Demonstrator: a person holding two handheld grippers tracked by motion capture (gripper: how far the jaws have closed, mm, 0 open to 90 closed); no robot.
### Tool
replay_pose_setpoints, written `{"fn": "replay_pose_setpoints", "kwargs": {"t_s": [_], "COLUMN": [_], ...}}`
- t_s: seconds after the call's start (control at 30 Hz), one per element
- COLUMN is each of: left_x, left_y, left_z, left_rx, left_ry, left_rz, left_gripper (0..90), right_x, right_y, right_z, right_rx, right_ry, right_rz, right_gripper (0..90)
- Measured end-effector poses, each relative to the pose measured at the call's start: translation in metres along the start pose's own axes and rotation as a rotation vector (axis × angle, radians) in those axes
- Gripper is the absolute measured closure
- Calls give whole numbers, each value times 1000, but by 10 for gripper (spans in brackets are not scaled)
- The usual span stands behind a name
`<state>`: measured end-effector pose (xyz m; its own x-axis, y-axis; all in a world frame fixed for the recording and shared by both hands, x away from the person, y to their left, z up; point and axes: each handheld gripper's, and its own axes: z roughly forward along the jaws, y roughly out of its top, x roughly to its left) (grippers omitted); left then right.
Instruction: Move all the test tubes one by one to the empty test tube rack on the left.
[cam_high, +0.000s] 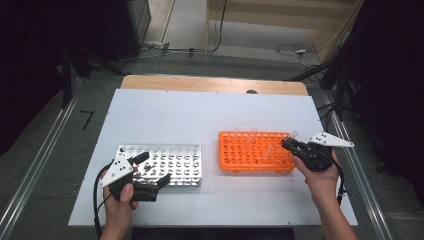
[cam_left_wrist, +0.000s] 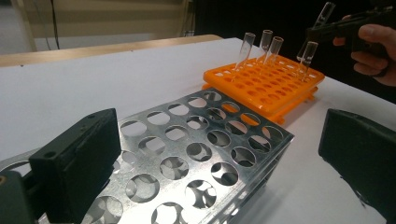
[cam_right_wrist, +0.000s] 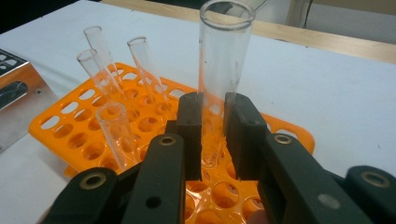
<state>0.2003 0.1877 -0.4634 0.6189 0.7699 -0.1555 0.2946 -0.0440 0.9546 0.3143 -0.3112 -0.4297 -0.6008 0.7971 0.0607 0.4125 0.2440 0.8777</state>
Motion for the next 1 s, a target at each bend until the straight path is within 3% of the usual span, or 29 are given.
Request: {"fn": "replay_pose_setpoints", "kwargs": {"t_s": [0.33, 0.77, 1.0], "left_x": [-4, -12, -18], "left_y": [2, 5, 8], "left_z": [2, 8, 11], "left_rx": [4, 9, 15], "left_ry": [-8, -29, -54], "left_rz": [11, 22, 33], "left_gripper": [0, 0, 0], "right_x": [13, 42, 60], "right_y": [15, 33, 35], "right_z": [-15, -22, -19], "right_rx": [-49, -103, -85], "right_ry": [31, 113, 167], "right_rz": [-20, -59, -86], "right_gripper": [742, 742, 742]}}
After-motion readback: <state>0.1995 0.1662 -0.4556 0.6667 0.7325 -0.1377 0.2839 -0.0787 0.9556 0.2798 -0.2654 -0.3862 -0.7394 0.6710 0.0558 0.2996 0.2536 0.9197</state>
